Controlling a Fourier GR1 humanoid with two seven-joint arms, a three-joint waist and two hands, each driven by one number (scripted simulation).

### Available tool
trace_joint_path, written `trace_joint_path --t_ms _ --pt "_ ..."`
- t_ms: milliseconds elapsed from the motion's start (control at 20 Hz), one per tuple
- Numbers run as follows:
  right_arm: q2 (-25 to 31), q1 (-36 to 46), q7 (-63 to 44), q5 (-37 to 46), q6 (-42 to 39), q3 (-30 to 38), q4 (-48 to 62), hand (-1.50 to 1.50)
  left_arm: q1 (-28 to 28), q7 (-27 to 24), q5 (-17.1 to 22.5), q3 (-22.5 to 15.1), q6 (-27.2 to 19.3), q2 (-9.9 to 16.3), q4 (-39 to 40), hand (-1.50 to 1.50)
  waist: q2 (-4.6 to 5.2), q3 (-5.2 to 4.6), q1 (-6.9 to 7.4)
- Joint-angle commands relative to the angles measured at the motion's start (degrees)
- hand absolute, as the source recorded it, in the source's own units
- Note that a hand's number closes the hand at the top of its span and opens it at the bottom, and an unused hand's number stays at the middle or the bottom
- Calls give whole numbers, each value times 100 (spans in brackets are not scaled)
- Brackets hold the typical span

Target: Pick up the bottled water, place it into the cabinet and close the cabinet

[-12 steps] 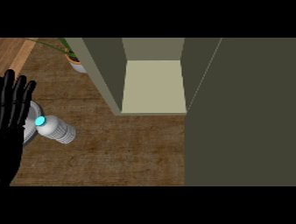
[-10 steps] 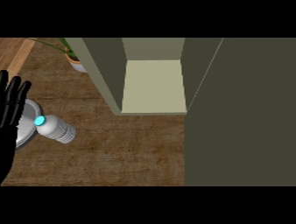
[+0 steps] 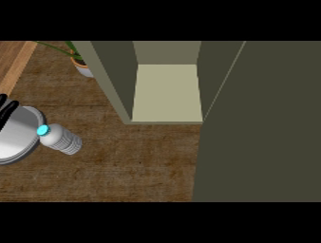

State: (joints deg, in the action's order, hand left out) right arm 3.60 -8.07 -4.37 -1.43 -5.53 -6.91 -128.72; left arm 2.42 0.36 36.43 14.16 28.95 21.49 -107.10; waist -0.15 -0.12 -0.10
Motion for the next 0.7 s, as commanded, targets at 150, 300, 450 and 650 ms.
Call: trace_joint_path --t_ms 150,300,450,650 --pt "-9 -394 -722 117 -9 -596 -959 -150 214 843 2272 956 1052 1335 764 -150 -2 11 17" --pt "-179 -603 -1052 502 210 -1090 -1388 -150 -82 1094 2464 925 938 1441 1010 -150 4 11 -11" --pt "-348 -329 -1488 1273 605 -1978 -1470 -150 310 1050 2306 1063 1256 1299 934 -150 2 7 22" --pt "-255 -531 -1568 1289 621 -2073 -1624 -150 13 1333 2420 1179 1240 1517 1401 -150 4 11 -16"
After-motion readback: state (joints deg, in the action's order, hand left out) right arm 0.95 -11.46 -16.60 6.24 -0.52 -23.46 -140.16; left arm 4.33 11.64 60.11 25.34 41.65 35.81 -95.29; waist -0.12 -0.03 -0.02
